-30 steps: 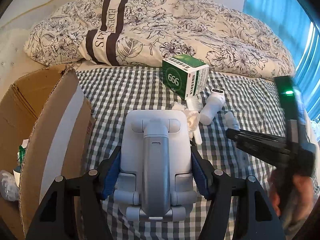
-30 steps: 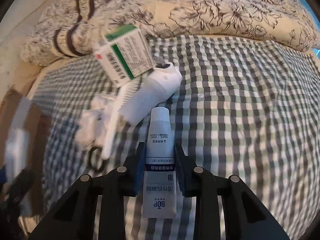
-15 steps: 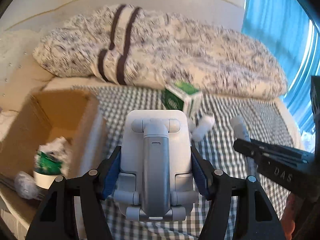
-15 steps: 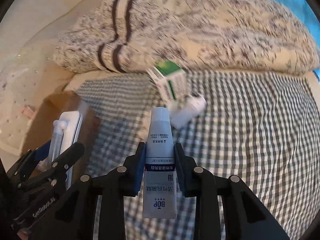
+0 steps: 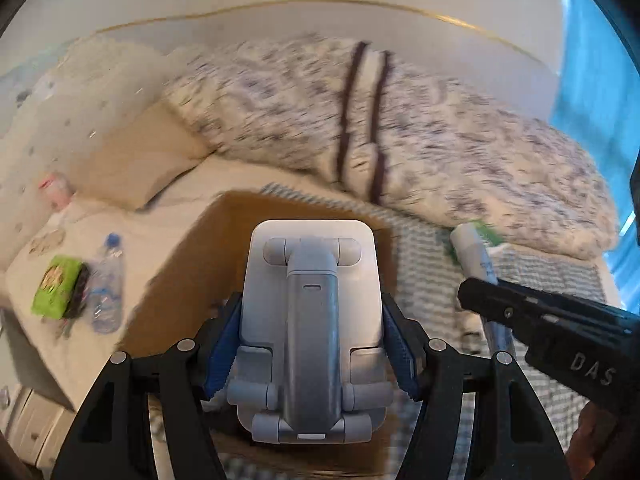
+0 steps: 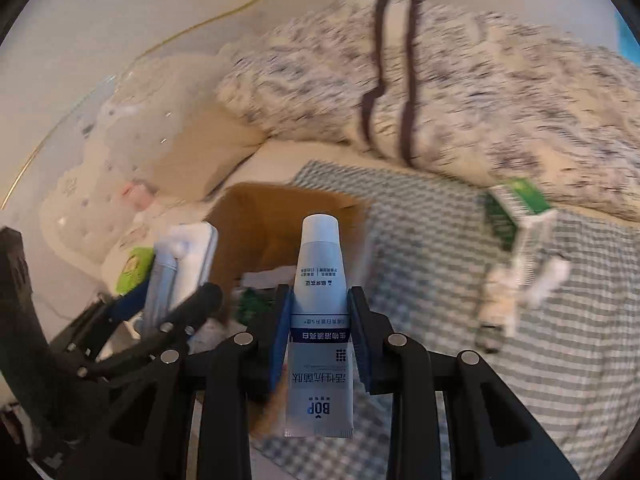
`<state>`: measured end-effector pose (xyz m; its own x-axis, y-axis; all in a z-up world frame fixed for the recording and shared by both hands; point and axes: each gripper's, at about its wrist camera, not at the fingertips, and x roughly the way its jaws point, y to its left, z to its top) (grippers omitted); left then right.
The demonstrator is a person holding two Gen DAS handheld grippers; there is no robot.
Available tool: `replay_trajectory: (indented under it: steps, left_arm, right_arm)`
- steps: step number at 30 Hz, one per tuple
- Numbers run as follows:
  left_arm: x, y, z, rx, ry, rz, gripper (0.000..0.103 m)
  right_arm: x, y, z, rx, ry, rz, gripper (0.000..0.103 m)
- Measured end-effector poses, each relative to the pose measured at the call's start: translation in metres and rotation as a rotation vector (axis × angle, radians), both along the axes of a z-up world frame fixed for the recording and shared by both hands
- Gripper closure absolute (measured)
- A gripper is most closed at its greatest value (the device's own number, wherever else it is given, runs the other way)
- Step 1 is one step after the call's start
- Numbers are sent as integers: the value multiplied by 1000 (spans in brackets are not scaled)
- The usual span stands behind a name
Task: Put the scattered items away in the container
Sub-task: 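Open both grippers over the box to drop stand and toothpaste, then move both grippers back to the items on the sheet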
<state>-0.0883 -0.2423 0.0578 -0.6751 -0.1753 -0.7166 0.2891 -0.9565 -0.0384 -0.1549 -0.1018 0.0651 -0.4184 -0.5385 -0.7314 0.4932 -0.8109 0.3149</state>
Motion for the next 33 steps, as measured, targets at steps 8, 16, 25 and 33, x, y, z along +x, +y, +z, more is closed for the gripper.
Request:
replay_trajectory:
  steps: [8,16,25,33]
  left_arm:
    - [-15,-33,-50,20,-93,23,37]
    - [-16,-22,-30,-42,-4,39,0]
    - [-19,53,0,-47,30,-68,0]
    - [-15,156,13,-19,55,-202,0]
  right_arm:
    - [-15,-54,-47,-15,-61,50,74]
    - [-23,-29,-36,-96,-24,-5,24]
    - [-17,70,11,-108,28,-138,24]
    - [15,195,34,-41,94,-323,24]
